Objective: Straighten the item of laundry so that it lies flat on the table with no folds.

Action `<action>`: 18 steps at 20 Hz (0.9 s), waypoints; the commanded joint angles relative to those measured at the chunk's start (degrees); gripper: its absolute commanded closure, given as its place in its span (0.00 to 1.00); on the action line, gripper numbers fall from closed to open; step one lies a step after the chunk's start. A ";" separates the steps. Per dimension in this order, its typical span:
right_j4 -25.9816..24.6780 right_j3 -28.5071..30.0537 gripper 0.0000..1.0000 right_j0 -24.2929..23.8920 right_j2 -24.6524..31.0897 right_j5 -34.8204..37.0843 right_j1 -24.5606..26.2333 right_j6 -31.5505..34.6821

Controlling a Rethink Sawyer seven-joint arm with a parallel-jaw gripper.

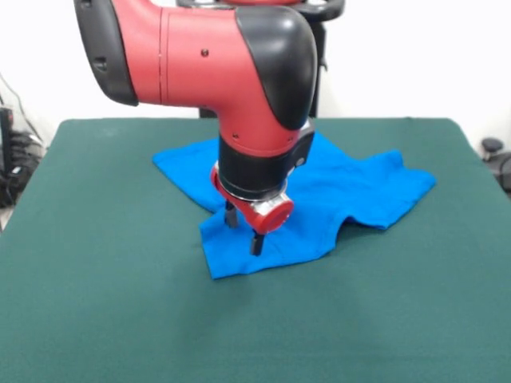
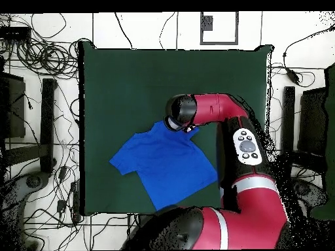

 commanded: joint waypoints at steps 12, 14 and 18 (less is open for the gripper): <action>-2.30 1.31 0.00 3.14 3.02 -6.28 5.94 -5.57; -2.52 1.13 0.00 3.08 2.94 -6.61 6.27 -5.61; -2.80 0.25 0.00 3.10 2.93 -7.14 7.28 -5.43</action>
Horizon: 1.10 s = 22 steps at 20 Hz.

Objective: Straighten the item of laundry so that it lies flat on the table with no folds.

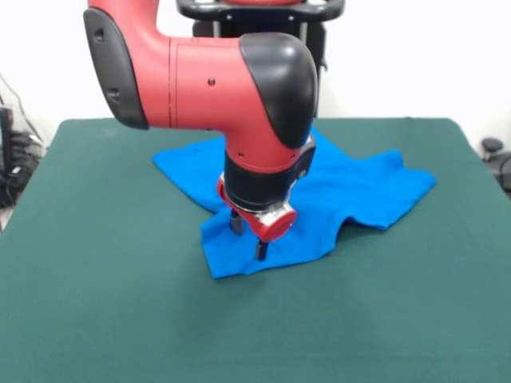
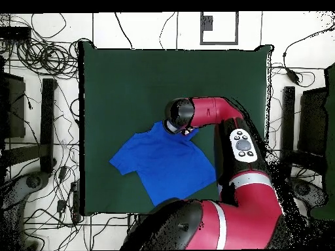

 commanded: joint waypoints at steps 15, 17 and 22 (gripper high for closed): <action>-4.93 -19.41 0.00 -0.66 9.79 3.29 15.18 -24.30; -5.36 -22.20 0.00 -1.39 11.27 4.44 16.79 -26.69; -4.89 -26.33 0.00 -2.75 14.20 6.51 19.38 -31.37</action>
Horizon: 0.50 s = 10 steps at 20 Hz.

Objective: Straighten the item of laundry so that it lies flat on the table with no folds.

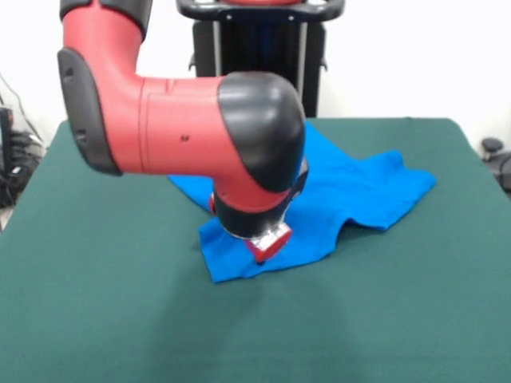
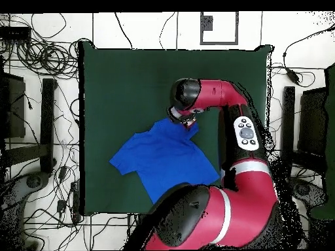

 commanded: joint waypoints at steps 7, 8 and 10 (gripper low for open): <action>-3.45 -14.25 0.00 -0.41 9.68 -10.75 13.04 -24.78; -3.14 -14.77 0.00 -0.27 9.68 -10.48 13.31 -24.86; -2.77 -15.17 0.00 -0.03 9.53 -10.37 13.58 -24.90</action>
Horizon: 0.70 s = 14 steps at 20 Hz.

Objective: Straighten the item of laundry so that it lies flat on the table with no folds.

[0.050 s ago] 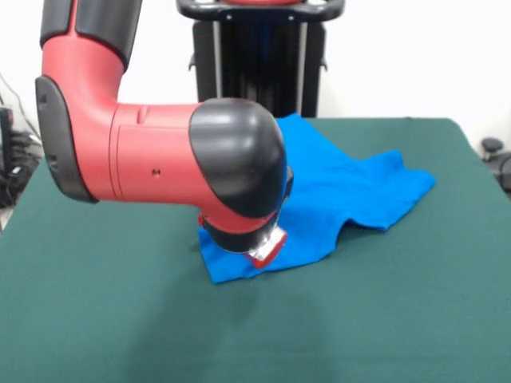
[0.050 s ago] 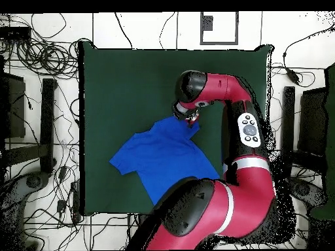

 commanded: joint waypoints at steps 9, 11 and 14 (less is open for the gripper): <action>-2.02 -8.99 0.00 1.88 6.77 -17.52 9.82 -12.06; -2.09 -10.01 0.00 2.29 6.74 -16.54 9.95 -11.99; -2.43 -11.72 0.00 3.01 6.26 -15.70 10.04 -10.37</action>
